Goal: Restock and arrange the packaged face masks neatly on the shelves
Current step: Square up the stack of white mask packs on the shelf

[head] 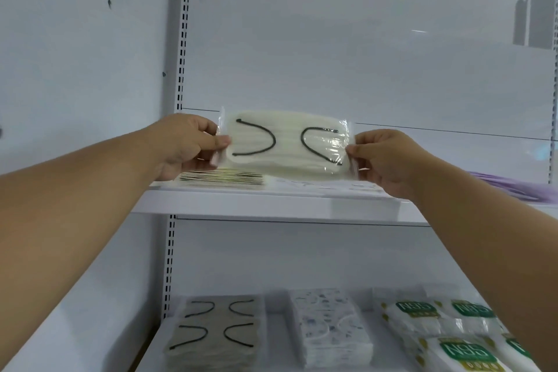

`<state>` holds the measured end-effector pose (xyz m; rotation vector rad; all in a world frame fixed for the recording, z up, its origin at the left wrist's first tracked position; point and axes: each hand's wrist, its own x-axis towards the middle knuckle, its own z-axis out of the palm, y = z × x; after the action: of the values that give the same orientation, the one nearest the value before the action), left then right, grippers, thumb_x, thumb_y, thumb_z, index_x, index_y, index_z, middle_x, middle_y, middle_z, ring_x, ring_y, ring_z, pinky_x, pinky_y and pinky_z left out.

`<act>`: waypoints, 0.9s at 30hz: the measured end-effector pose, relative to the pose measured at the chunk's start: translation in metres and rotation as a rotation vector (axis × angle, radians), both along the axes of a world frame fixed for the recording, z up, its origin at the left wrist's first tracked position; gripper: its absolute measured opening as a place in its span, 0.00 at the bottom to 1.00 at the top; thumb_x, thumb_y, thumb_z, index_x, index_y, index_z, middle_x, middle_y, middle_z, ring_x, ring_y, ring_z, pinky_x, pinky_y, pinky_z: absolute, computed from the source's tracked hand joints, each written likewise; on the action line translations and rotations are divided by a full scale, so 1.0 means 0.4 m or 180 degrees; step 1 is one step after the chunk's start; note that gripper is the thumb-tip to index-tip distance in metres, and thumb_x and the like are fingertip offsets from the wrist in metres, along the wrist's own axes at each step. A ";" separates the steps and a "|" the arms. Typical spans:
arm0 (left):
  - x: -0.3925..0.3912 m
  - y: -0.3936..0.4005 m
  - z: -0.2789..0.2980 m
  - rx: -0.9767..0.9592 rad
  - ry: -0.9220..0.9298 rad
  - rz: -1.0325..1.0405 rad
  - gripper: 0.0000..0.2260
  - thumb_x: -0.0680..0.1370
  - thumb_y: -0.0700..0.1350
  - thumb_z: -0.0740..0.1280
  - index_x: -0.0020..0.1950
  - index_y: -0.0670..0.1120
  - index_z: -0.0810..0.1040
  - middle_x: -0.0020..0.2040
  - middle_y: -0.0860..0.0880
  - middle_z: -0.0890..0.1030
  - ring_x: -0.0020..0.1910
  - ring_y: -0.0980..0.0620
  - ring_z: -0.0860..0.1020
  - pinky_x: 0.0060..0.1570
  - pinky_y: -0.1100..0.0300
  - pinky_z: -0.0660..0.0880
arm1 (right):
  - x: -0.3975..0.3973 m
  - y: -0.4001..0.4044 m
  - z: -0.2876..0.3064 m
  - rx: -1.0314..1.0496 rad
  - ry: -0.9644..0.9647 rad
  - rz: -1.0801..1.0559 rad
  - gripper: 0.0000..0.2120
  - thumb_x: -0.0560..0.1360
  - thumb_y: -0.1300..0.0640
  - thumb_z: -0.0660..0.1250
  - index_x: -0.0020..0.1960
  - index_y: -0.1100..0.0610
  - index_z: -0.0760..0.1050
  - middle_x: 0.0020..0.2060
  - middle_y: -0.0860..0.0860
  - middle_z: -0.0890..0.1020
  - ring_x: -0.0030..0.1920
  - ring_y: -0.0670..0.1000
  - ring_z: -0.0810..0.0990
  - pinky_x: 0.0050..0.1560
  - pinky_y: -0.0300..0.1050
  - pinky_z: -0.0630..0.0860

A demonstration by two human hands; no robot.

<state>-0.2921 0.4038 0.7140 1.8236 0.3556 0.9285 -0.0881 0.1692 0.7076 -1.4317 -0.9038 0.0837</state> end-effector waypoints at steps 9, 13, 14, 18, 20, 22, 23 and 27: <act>-0.018 0.090 0.061 0.1291 0.0284 0.1375 0.05 0.79 0.38 0.69 0.49 0.49 0.79 0.38 0.45 0.80 0.33 0.49 0.76 0.39 0.57 0.77 | -0.056 0.155 0.097 -0.0776 -0.1111 -0.0840 0.12 0.74 0.69 0.64 0.44 0.54 0.81 0.38 0.54 0.80 0.27 0.52 0.81 0.37 0.43 0.82; -0.015 0.142 0.102 0.1598 0.0798 0.1502 0.06 0.79 0.36 0.68 0.47 0.46 0.82 0.37 0.46 0.78 0.32 0.51 0.75 0.33 0.61 0.73 | -0.073 0.231 0.131 -0.1353 -0.1434 -0.0821 0.10 0.77 0.69 0.63 0.46 0.58 0.81 0.33 0.54 0.79 0.30 0.55 0.81 0.25 0.36 0.76; -0.013 0.158 0.111 0.1624 0.0904 0.1530 0.06 0.79 0.36 0.68 0.47 0.46 0.83 0.37 0.46 0.77 0.33 0.51 0.75 0.33 0.61 0.73 | -0.073 0.253 0.141 -0.1449 -0.1442 -0.0763 0.10 0.78 0.69 0.63 0.46 0.58 0.81 0.33 0.56 0.78 0.30 0.55 0.80 0.27 0.39 0.78; 0.015 0.231 0.123 0.1691 0.1355 0.1601 0.08 0.80 0.36 0.67 0.47 0.46 0.83 0.38 0.44 0.78 0.33 0.50 0.77 0.32 0.60 0.73 | -0.048 0.337 0.172 -0.1737 -0.1501 -0.0608 0.11 0.78 0.68 0.60 0.50 0.62 0.81 0.37 0.57 0.77 0.32 0.53 0.77 0.35 0.44 0.81; 0.030 0.262 0.110 0.1703 0.1573 0.1589 0.08 0.80 0.36 0.66 0.47 0.46 0.84 0.37 0.44 0.80 0.33 0.50 0.78 0.32 0.60 0.74 | -0.032 0.369 0.167 -0.1939 -0.1567 -0.0534 0.12 0.78 0.68 0.60 0.57 0.66 0.80 0.37 0.57 0.77 0.33 0.54 0.77 0.41 0.47 0.82; 0.042 0.290 0.093 0.1736 0.1757 0.1559 0.09 0.80 0.36 0.66 0.48 0.47 0.84 0.39 0.41 0.82 0.34 0.49 0.78 0.34 0.59 0.76 | -0.018 0.392 0.148 -0.2168 -0.1622 -0.0475 0.15 0.78 0.68 0.59 0.60 0.66 0.79 0.35 0.55 0.76 0.33 0.53 0.76 0.43 0.46 0.82; 0.047 0.303 0.085 0.1742 0.1847 0.1542 0.09 0.80 0.36 0.66 0.48 0.47 0.84 0.41 0.40 0.83 0.35 0.48 0.78 0.36 0.59 0.77 | -0.012 0.401 0.134 -0.2253 -0.1640 -0.0441 0.15 0.78 0.68 0.58 0.60 0.66 0.79 0.35 0.55 0.76 0.32 0.52 0.76 0.41 0.44 0.81; 0.055 0.332 0.068 0.1859 0.2107 0.1587 0.11 0.78 0.36 0.65 0.47 0.50 0.84 0.38 0.45 0.83 0.34 0.48 0.77 0.38 0.59 0.74 | 0.003 0.430 0.106 -0.2287 -0.1683 -0.0340 0.14 0.77 0.70 0.59 0.56 0.64 0.81 0.35 0.54 0.76 0.31 0.51 0.75 0.36 0.42 0.80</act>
<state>-0.2703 0.5366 0.7412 2.6416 1.0762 0.7698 -0.0871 0.3411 0.7500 -2.2306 -1.2994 -0.0642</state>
